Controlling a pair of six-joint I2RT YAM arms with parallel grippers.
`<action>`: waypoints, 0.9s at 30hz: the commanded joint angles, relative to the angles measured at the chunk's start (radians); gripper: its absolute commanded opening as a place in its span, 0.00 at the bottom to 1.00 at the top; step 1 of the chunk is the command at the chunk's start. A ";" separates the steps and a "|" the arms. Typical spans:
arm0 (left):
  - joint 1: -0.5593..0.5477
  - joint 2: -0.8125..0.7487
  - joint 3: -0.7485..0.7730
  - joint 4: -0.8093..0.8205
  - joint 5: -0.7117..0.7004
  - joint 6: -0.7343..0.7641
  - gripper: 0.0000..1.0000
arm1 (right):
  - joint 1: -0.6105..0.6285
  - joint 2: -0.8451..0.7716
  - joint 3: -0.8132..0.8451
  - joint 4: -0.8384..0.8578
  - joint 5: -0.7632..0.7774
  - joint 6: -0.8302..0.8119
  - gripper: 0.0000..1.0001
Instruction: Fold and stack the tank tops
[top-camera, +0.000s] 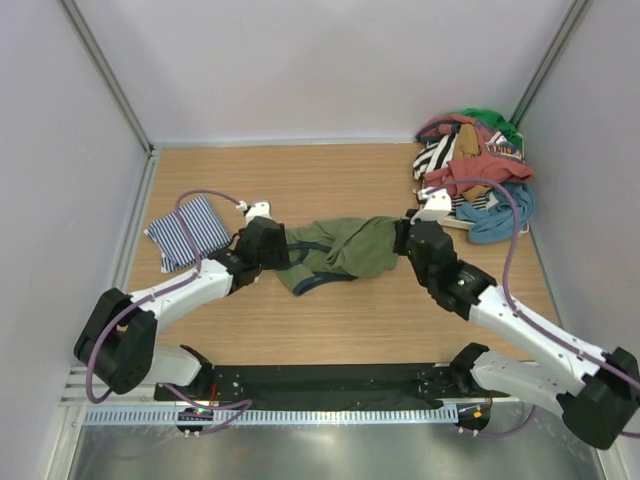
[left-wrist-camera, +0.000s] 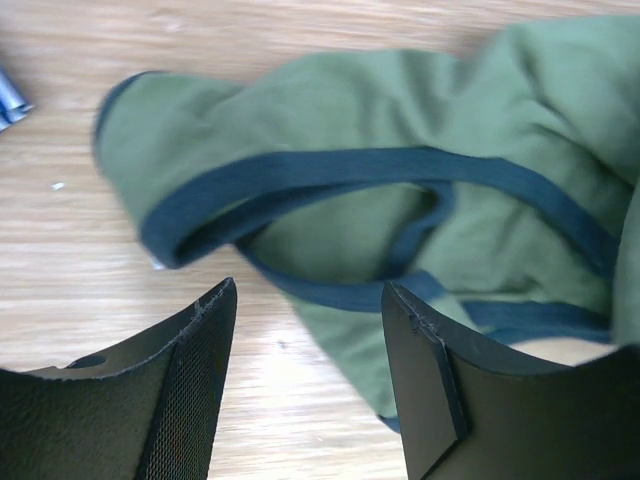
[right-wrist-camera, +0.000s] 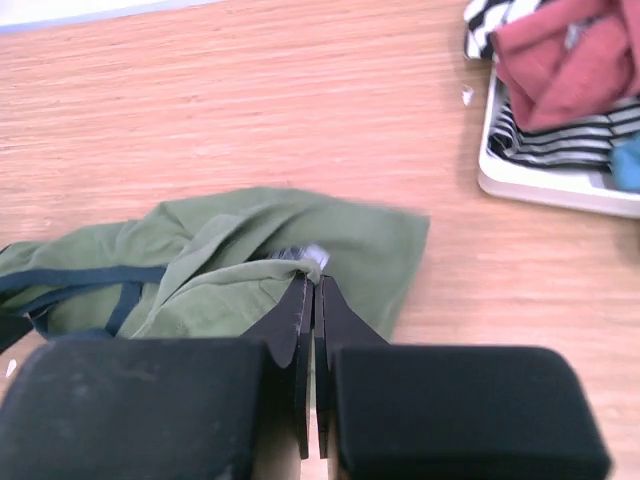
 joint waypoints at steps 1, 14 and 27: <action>-0.020 -0.038 0.011 0.071 0.016 0.030 0.61 | -0.001 -0.123 -0.066 -0.126 0.053 0.098 0.01; -0.206 0.085 0.149 0.033 0.138 0.077 0.75 | -0.050 -0.329 0.073 -0.723 0.611 0.539 0.01; -0.347 0.466 0.563 -0.119 0.191 0.053 0.68 | -0.091 -0.254 0.079 -0.688 0.570 0.544 0.01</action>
